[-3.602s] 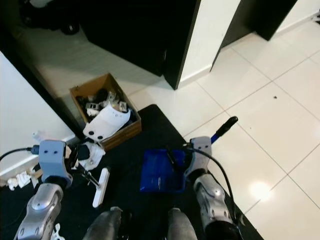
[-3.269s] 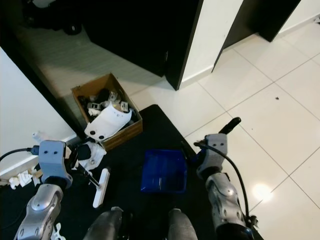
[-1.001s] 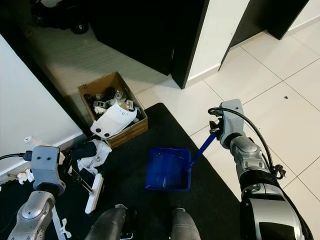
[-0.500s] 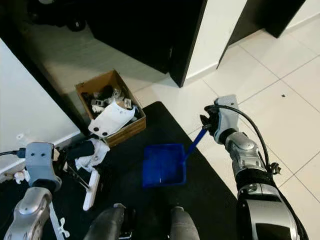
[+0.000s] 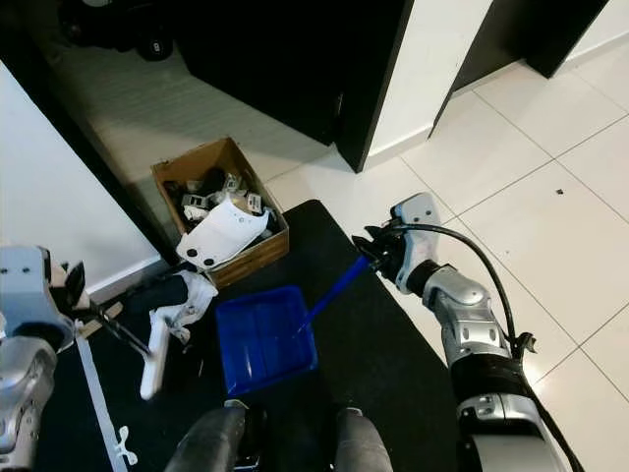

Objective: Sweep floor

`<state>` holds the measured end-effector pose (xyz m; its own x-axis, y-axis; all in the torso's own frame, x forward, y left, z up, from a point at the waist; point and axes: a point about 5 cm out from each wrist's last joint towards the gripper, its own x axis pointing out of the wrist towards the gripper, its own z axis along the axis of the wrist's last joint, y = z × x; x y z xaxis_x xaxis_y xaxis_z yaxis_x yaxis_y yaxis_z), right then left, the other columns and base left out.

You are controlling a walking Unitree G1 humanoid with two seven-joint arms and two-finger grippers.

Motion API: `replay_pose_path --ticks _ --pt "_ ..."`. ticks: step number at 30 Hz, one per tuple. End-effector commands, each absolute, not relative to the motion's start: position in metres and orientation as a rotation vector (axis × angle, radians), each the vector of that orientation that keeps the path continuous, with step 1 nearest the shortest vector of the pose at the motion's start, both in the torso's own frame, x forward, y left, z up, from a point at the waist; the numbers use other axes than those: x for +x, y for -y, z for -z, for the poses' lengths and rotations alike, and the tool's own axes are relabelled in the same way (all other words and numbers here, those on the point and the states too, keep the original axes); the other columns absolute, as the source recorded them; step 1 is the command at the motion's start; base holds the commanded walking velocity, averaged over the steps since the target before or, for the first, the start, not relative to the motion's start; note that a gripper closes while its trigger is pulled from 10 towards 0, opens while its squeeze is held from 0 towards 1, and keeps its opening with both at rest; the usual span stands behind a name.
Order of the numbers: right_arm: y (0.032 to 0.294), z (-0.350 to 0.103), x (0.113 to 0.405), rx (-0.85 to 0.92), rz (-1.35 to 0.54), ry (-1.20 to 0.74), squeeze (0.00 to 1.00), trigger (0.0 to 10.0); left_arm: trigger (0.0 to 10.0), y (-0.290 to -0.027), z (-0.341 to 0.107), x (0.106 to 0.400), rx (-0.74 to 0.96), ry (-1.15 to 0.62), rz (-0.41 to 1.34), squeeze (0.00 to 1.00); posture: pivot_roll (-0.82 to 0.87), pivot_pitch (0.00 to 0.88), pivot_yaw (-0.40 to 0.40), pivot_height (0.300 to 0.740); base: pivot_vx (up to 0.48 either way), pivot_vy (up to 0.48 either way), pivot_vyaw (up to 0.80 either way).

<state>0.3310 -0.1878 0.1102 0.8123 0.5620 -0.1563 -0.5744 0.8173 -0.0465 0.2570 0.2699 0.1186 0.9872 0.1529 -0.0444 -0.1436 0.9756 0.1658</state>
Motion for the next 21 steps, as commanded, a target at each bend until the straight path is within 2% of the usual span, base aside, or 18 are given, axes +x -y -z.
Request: replay_pose_path --ticks 1,14,21 --pt "0.185 -0.111 0.329 -0.089 -0.623 -0.135 0.00 10.0 10.0 -0.283 -0.116 0.251 0.230 -0.079 -0.184 0.00 0.10 0.150 0.010 0.740 0.000 0.000 0.00" --pt "0.146 -0.114 0.352 -0.119 -0.555 -0.097 0.00 10.0 10.0 -0.306 -0.094 0.253 0.260 -0.121 -0.230 0.00 0.09 0.157 -0.054 0.740 0.000 0.000 0.00" --pt "0.133 -0.101 0.352 -0.145 -0.592 -0.155 0.00 10.0 10.0 -0.317 -0.091 0.260 0.263 -0.127 -0.251 0.00 0.10 0.174 -0.066 0.740 0.000 0.000 0.00"
